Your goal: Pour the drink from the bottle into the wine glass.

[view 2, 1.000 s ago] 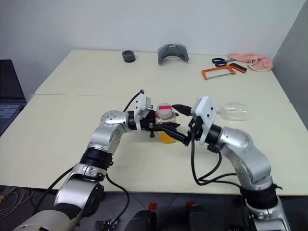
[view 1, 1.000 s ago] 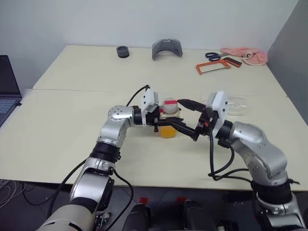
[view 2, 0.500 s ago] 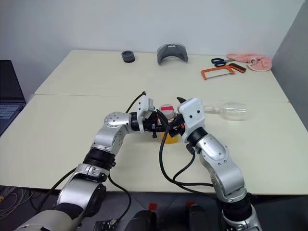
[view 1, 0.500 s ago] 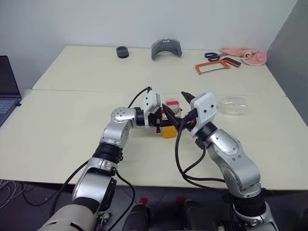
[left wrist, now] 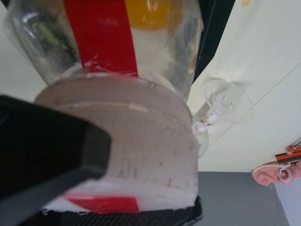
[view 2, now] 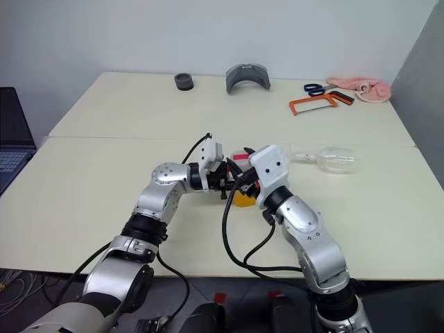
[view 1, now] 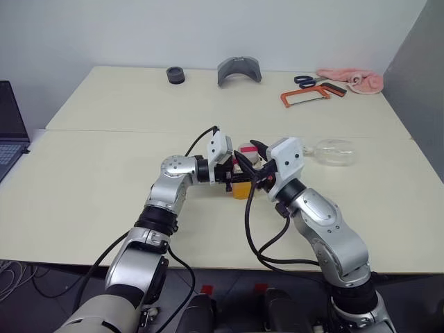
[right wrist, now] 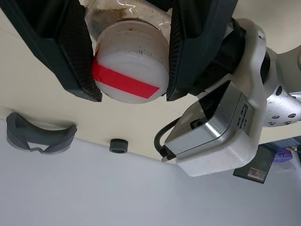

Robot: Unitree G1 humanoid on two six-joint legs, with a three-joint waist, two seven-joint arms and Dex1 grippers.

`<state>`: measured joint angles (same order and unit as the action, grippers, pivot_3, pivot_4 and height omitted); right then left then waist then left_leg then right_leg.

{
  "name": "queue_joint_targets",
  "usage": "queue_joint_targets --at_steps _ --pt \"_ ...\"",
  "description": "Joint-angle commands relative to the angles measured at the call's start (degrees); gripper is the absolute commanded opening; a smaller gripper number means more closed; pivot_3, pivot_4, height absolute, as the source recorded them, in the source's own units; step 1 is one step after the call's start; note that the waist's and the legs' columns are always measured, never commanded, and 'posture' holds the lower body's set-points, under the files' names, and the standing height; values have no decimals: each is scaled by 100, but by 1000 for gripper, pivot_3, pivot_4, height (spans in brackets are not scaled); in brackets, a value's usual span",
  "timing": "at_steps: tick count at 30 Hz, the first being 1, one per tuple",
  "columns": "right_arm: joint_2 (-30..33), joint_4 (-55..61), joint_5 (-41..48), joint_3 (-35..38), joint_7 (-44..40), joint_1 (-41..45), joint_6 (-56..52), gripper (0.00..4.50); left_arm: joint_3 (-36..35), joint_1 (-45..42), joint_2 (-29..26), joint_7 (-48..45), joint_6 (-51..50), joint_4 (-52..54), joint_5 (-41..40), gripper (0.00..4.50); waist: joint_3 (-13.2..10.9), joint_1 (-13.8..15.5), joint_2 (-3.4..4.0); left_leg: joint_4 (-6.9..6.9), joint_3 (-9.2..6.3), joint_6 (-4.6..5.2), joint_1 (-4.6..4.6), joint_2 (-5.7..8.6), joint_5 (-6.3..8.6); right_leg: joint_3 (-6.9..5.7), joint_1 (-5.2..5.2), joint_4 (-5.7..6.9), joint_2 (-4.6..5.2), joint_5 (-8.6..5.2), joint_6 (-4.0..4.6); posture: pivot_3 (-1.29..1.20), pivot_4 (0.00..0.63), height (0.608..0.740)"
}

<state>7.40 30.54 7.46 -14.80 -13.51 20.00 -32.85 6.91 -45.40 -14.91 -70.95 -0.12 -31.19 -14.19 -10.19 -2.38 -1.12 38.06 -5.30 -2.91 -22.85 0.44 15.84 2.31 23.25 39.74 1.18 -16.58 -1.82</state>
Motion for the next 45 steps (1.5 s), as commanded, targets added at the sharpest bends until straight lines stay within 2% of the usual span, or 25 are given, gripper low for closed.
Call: queue_joint_targets --at_steps 1,3,7,10,15,22,25,30,39,45 --pt "146 4 289 30 -467 19 85 1843 -60 -141 -31 -90 75 187 -95 1708 0 -1 0 0 0 0 0 0 0 0 0 0 0 0 0 0 150 740" --pt "461 -189 610 70 -1223 156 324 1842 -43 -175 -41 -184 37 190 -117 1707 0 -2 0 0 1 1 0 1 0 0 0 0 0 0 0 0 150 740" --pt "1483 -1134 1641 401 -3597 989 570 1842 -25 -290 -132 -485 51 171 -134 1706 0 -7 0 0 27 4 6 5 2 -1 -7 -4 -2 0 0 0 150 740" --pt "1804 -1674 1979 563 -4187 1453 375 1842 -15 -331 -171 -598 157 134 -100 1692 -1 -40 -1 -1 41 4 7 4 2 -1 -4 -5 -10 0 0 0 150 740" --pt "1781 -1515 2183 856 -3915 1269 209 1842 -46 -302 -184 -578 156 210 -141 1685 -1 -56 -1 -5 34 4 2 -6 2 -3 2 3 -6 -1 3 0 150 740" --pt "1678 -790 2135 1033 -3272 895 177 4204 -33 -205 -222 -565 90 343 -176 1660 -1 -53 -1 3 20 4 2 -6 1 5 2 12 5 -1 2 0 150 740" --pt "1564 -374 1721 855 -2706 712 297 4218 -29 -186 -217 -543 87 338 -173 1660 -1 -53 0 3 12 4 1 -7 1 4 3 12 5 -1 2 0 150 740" --pt "1253 -521 1131 673 -2043 761 550 4218 -23 -178 -173 -526 89 332 -162 1660 -1 -56 -1 3 10 2 4 -3 1 5 3 14 3 -1 2 0 150 740" --pt "1081 -784 1117 953 -1789 857 629 4218 -46 -143 -114 -467 73 332 -202 1660 -1 -57 0 4 9 2 3 -3 0 5 3 14 2 -1 2 0 150 740" --pt "1270 -686 1250 1178 -1820 671 571 4218 -59 -43 -130 -445 -40 442 -279 1660 -1 -62 0 3 10 3 3 -2 1 5 2 14 2 -1 2 0 150 740"
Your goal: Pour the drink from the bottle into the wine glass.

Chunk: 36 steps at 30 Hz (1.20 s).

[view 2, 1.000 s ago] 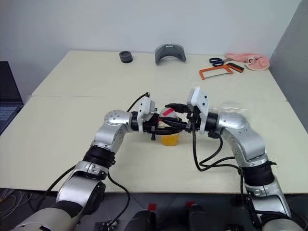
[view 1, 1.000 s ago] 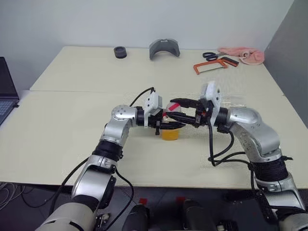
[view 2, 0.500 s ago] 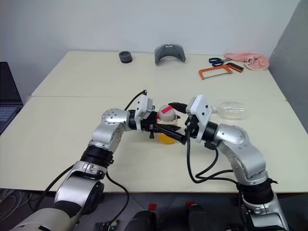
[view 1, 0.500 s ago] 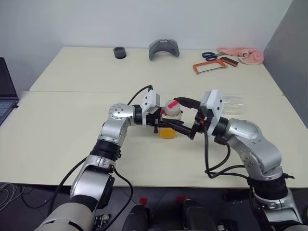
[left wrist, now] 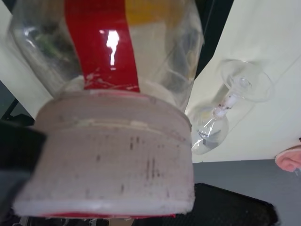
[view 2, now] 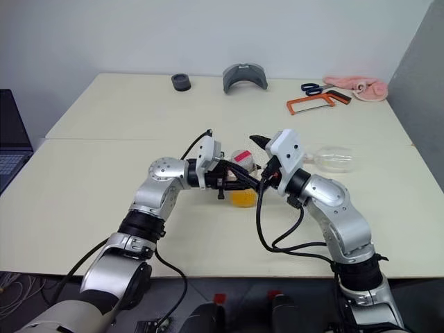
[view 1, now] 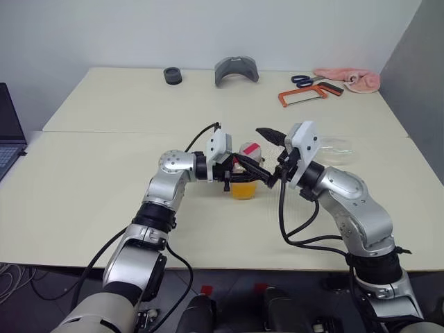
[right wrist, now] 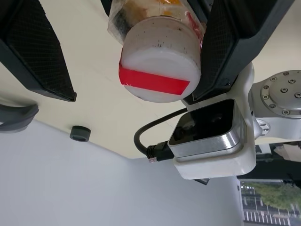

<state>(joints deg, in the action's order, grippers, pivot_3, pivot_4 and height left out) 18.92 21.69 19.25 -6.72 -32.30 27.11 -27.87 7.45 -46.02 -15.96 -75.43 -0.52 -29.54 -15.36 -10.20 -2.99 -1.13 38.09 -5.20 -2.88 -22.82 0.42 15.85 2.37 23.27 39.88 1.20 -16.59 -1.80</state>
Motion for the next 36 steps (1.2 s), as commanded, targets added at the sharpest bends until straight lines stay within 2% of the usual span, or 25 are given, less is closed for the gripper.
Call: queue_joint_targets --at_steps 1,11,20,28,36 --pt "149 214 104 412 61 -53 53 4218 -116 24 -27 2 -11 284 -163 1660 0 -2 0 0 -1 0 0 0 0 0 0 0 0 0 0 0 150 740" --pt "581 402 335 525 -39 -206 -86 4218 -179 -21 -44 29 -59 203 -192 1636 0 1 0 0 0 0 0 0 0 0 0 0 0 0 0 0 150 740" --pt "633 731 749 414 -153 -323 -458 4218 -333 -101 71 262 -99 141 -253 1636 0 5 0 0 1 1 -1 0 0 0 0 0 0 0 0 0 150 740" --pt "128 1006 732 109 348 -165 -733 4218 -391 -116 123 407 -120 128 -281 1636 0 0 0 0 -1 0 0 -1 0 0 0 1 -1 0 0 0 150 740" --pt "-367 622 285 -247 756 230 -630 4218 -319 -101 120 338 -26 111 -200 1635 0 -10 0 0 -5 -1 0 -1 0 -2 0 1 -1 0 0 0 150 740"
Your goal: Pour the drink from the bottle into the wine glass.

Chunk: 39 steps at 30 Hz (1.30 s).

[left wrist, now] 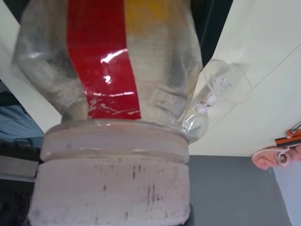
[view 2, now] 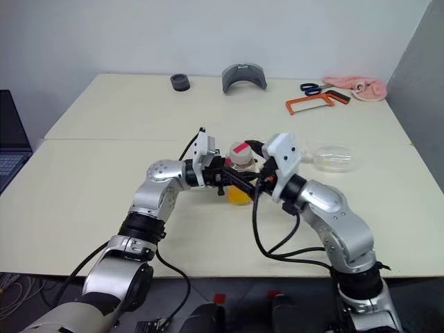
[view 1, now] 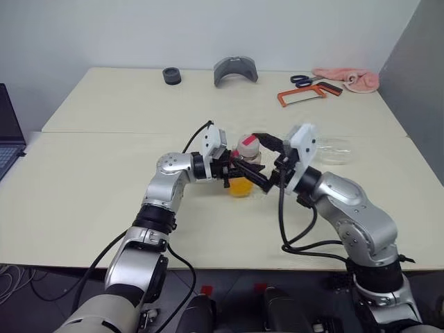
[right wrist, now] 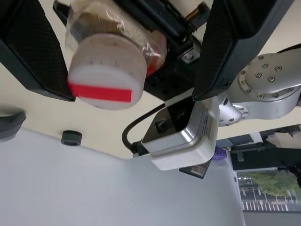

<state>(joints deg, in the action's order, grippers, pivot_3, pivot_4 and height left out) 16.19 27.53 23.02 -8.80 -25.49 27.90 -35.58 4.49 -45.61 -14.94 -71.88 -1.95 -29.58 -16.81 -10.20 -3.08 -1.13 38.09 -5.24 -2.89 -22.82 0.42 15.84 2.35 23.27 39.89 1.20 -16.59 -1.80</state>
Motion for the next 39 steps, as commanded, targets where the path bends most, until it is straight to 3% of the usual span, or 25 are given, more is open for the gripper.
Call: queue_joint_targets --at_steps 1,3,6,11,16,23,28,35,39 --pt "-125 -2 -112 -40 87 180 152 4218 -14 -134 16 -26 129 120 -44 1635 0 -2 0 0 0 0 0 0 0 0 0 0 0 0 0 0 150 740" --pt "-158 -46 -142 -39 87 209 161 4218 -9 -131 13 -33 135 121 -37 1635 0 -4 0 0 -2 -1 0 0 0 -1 0 0 0 0 0 0 150 740" --pt "-169 -109 -195 -43 48 232 168 3638 -4 -130 9 -40 142 124 -30 1635 0 -4 0 0 -1 0 0 0 0 0 0 0 1 0 0 0 150 740" --pt "-181 -117 -150 -25 -84 220 228 1945 14 -95 0 -62 152 157 -21 1634 0 -5 0 0 0 0 0 0 0 -1 0 0 0 0 0 0 150 740" --pt "130 -229 -3 -136 -855 299 443 1896 78 -86 -54 -265 31 216 -70 1609 0 -9 0 0 0 1 0 1 0 0 0 0 0 0 0 0 150 740" --pt "986 -1418 302 -372 -3373 1339 1006 1896 305 -128 -271 -925 -329 444 -141 1608 0 -33 0 -2 26 2 5 6 1 0 0 -2 -8 0 0 0 150 740" --pt "974 -1765 306 -261 -3496 1551 787 1896 213 -182 -228 -798 -267 356 -112 1607 0 -23 0 -1 22 2 3 -3 1 -3 -1 -1 -5 0 0 0 150 740" --pt "889 -1122 468 244 -2690 1076 421 4256 137 4 -161 -531 -260 534 -162 1607 0 -11 0 1 -5 1 -3 -5 0 -2 0 -1 9 0 0 0 150 740" --pt "661 -497 428 426 -1851 686 219 4295 122 70 -131 -402 -245 595 -190 1607 0 -8 0 3 -8 0 -3 -5 0 -3 0 0 9 0 0 0 150 740"
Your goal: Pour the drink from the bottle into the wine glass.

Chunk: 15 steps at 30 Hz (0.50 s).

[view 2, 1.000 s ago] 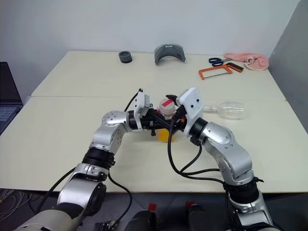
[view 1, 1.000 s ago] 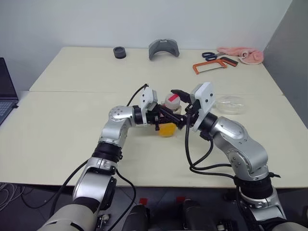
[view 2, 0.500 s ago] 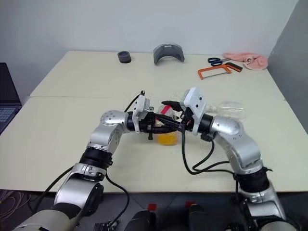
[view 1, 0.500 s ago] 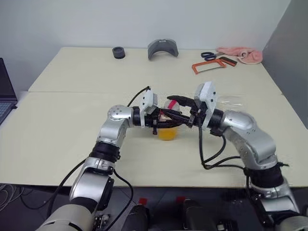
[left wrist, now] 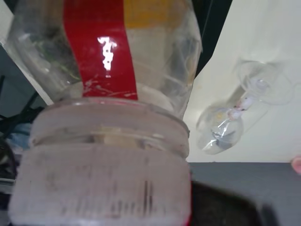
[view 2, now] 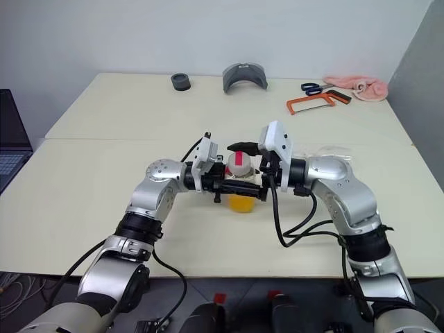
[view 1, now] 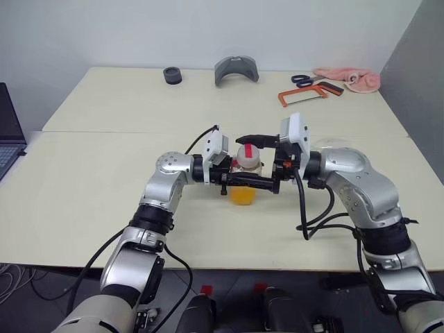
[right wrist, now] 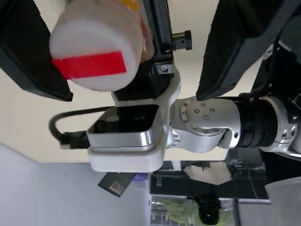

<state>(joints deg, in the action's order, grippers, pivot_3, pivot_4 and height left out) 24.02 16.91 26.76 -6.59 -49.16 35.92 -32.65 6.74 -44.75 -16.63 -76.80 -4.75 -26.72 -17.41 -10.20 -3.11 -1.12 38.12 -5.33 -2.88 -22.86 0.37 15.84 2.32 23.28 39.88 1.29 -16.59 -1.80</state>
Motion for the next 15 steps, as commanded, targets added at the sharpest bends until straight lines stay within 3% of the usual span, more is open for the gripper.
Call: queue_joint_targets --at_steps 1,5,15 --pt "-221 706 -47 175 752 -234 -49 4295 -104 -6 43 114 37 318 -134 1607 0 -6 0 0 0 0 1 0 0 0 0 0 0 0 0 0 150 740" --pt "-567 854 -421 27 1459 -460 93 4295 -88 6 52 153 49 320 -140 1607 0 -10 0 -2 0 0 2 1 0 0 0 2 -3 0 0 0 150 740" --pt "-450 693 -679 120 1651 -546 191 4295 -71 -51 72 119 89 244 -129 1607 0 -7 0 -1 2 0 2 5 0 0 0 2 -4 0 0 0 150 740"
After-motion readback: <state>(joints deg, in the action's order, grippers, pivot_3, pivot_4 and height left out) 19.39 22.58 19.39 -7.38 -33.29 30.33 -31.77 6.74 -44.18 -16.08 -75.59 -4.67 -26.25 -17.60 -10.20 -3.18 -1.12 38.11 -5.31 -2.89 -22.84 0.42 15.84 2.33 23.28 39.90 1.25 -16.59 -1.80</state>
